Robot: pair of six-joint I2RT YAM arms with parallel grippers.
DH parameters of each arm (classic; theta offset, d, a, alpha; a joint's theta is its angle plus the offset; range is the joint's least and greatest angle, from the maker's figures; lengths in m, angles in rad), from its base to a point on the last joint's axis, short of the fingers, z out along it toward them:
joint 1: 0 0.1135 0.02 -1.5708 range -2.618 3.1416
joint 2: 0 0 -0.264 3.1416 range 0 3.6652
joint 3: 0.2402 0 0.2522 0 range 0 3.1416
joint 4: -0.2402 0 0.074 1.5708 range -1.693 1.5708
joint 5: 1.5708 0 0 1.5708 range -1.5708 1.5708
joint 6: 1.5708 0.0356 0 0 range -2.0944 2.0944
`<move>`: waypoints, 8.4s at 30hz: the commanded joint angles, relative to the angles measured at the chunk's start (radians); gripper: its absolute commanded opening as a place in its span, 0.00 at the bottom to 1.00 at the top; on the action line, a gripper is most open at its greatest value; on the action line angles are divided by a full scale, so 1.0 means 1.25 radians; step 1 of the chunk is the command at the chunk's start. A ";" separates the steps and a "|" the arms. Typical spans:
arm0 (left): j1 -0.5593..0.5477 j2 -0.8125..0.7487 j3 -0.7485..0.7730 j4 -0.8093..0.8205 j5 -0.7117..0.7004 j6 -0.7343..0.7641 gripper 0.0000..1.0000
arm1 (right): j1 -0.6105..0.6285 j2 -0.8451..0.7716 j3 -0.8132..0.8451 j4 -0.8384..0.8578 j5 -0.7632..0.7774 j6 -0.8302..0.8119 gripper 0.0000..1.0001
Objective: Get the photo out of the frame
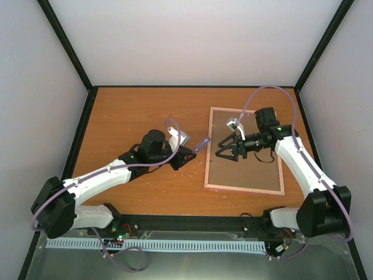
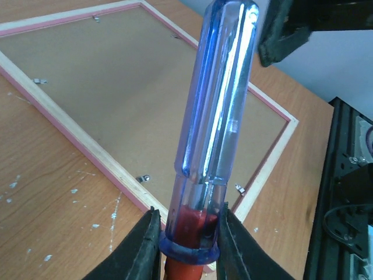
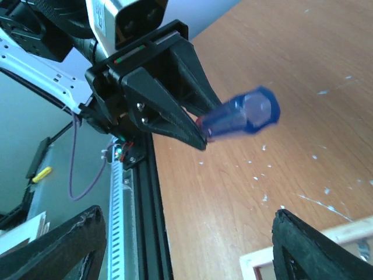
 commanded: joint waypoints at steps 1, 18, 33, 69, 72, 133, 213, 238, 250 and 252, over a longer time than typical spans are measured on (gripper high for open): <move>-0.008 -0.034 -0.003 0.072 0.073 -0.010 0.01 | 0.050 0.059 0.070 -0.043 -0.010 0.008 0.75; -0.016 0.010 0.043 0.057 0.119 0.000 0.01 | 0.117 0.136 0.121 -0.051 -0.001 0.041 0.63; -0.020 0.040 0.081 0.024 0.102 0.015 0.01 | 0.145 0.174 0.130 0.011 0.017 0.089 0.46; -0.025 0.138 0.079 0.014 -0.099 -0.255 0.53 | -0.141 0.037 0.013 0.138 0.145 0.148 0.03; -0.072 0.230 0.143 -0.045 -0.212 -0.294 0.50 | -0.237 -0.062 -0.117 0.270 0.260 0.227 0.03; 0.075 0.330 0.302 -0.255 -0.310 -0.123 0.75 | -0.324 -0.180 -0.196 0.323 0.187 0.186 0.03; -0.065 0.102 -0.204 -0.101 -0.319 -0.435 0.01 | 0.301 0.260 0.125 0.256 0.387 0.119 0.03; -0.065 0.092 -0.221 -0.092 -0.314 -0.435 0.01 | 0.322 0.303 0.130 0.312 0.450 0.208 0.03; -0.065 0.086 -0.231 -0.091 -0.317 -0.439 0.01 | 0.343 0.315 0.163 0.234 0.562 0.171 0.03; -0.065 0.088 -0.231 -0.090 -0.319 -0.439 0.01 | 0.350 0.312 0.165 0.226 0.582 0.171 0.03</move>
